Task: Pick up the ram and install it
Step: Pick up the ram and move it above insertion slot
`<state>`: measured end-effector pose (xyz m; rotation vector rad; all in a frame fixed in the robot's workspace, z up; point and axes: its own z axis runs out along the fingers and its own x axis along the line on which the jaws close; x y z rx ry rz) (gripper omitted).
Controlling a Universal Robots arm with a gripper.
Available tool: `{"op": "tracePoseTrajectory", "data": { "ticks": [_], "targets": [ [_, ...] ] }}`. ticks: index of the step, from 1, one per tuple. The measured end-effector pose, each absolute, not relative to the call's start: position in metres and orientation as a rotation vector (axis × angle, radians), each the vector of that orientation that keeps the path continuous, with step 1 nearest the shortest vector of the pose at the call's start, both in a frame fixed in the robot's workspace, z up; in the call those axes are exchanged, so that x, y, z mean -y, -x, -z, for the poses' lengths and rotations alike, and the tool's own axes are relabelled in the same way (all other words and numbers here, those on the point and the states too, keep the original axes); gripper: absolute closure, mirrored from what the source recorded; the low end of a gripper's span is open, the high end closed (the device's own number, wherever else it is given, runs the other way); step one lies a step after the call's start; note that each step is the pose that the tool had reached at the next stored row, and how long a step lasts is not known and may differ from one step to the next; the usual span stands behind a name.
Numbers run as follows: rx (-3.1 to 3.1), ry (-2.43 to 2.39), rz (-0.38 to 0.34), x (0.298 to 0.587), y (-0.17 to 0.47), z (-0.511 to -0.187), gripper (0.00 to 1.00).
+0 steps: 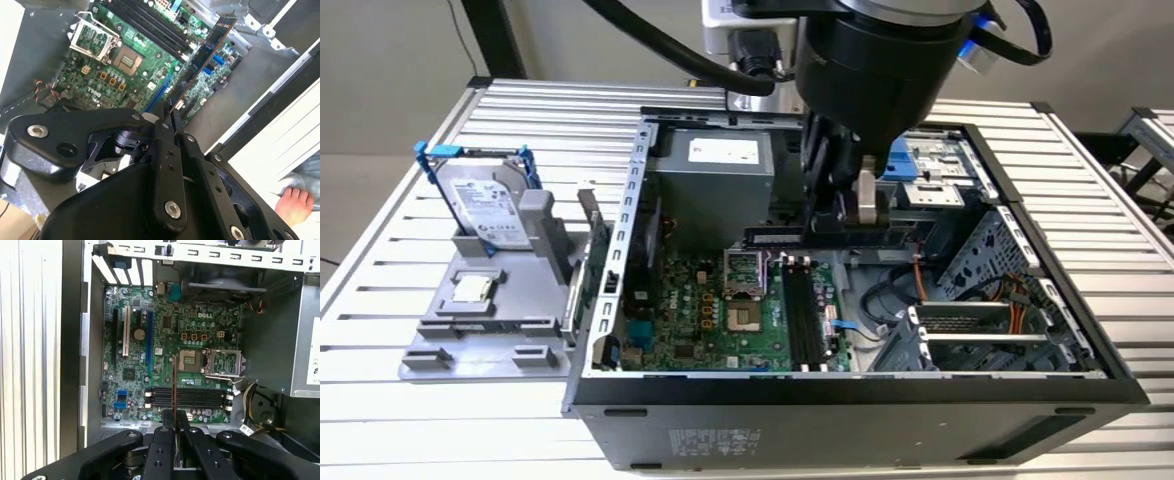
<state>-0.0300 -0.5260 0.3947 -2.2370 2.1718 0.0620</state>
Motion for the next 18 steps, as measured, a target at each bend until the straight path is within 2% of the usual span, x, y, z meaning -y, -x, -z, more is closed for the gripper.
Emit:
{"op": "tracePoseTrajectory", "data": {
  "ticks": [18],
  "targets": [
    [-2.172, 2.237, -0.062, 0.526, -0.015, -0.395, 1.00]
  ]
}}
